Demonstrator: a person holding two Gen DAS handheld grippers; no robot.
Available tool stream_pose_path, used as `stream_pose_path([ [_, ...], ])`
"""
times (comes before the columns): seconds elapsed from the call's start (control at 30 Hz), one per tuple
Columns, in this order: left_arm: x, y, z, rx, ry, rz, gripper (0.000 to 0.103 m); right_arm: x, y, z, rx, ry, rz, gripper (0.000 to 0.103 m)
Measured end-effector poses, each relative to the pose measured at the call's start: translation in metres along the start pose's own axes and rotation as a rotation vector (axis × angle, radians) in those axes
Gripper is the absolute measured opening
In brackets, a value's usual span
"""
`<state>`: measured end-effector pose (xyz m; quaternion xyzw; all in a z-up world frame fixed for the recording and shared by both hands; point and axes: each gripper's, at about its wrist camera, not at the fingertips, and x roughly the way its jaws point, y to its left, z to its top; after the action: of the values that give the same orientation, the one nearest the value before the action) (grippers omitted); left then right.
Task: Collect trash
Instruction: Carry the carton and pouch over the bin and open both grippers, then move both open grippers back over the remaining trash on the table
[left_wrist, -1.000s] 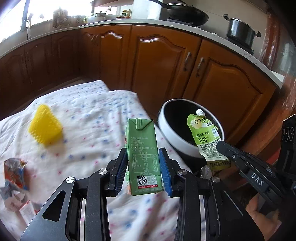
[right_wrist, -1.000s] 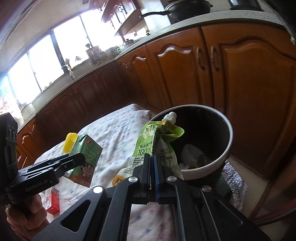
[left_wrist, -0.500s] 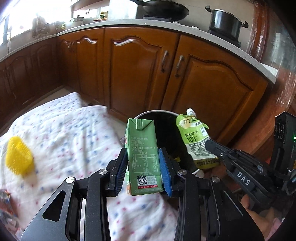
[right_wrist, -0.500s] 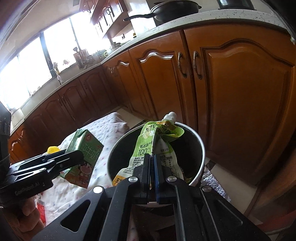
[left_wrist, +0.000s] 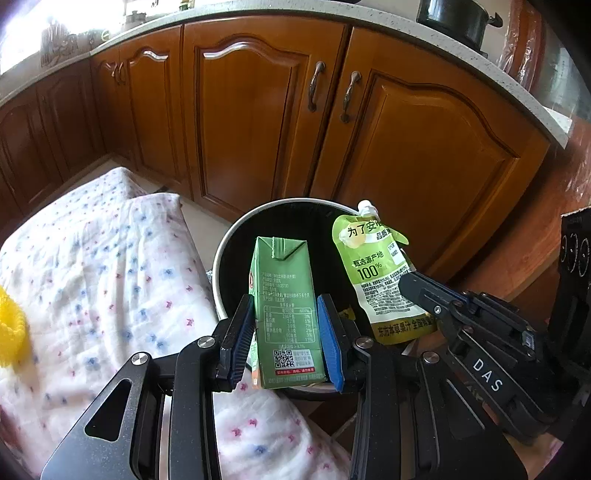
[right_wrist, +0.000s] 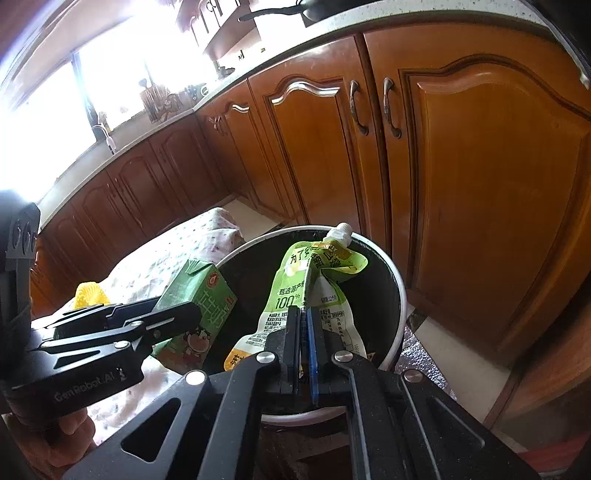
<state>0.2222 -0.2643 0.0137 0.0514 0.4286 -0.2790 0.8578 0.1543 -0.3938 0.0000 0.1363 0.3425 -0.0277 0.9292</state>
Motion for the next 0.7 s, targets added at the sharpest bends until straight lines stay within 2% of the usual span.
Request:
stream_pose_path([
  [0.13, 0.004, 0.0, 0.004, -0.002, 0.015, -0.01, 0.034, 0.003, -0.007, 0.004, 0.03, 0.005, 0.022, 0.01],
  [0.27, 0.006, -0.002, 0.009, -0.012, 0.02, -0.021, 0.036, 0.002, -0.014, 0.004, 0.062, -0.003, 0.034, 0.023],
  [0.33, 0.005, 0.001, 0.008, -0.021, 0.018, -0.021, 0.049, -0.001, -0.014, 0.003, 0.065, -0.007, 0.032, 0.023],
  [0.4, 0.001, 0.004, 0.008, -0.034, 0.007, -0.033, 0.051, -0.005, -0.014, 0.002, 0.073, -0.014, 0.037, 0.025],
  [0.5, -0.005, 0.007, 0.005, -0.048, -0.001, -0.039, 0.054, -0.012, -0.015, -0.002, 0.091, -0.032, 0.046, 0.037],
  [0.57, -0.009, 0.009, 0.003, -0.051, -0.015, -0.023, 0.054, -0.018, -0.013, -0.005, 0.106, -0.053, 0.063, 0.051],
  [0.7, -0.023, 0.02, -0.012, -0.077, -0.036, 0.006, 0.054, -0.026, -0.003, -0.014, 0.114, -0.08, 0.089, 0.066],
])
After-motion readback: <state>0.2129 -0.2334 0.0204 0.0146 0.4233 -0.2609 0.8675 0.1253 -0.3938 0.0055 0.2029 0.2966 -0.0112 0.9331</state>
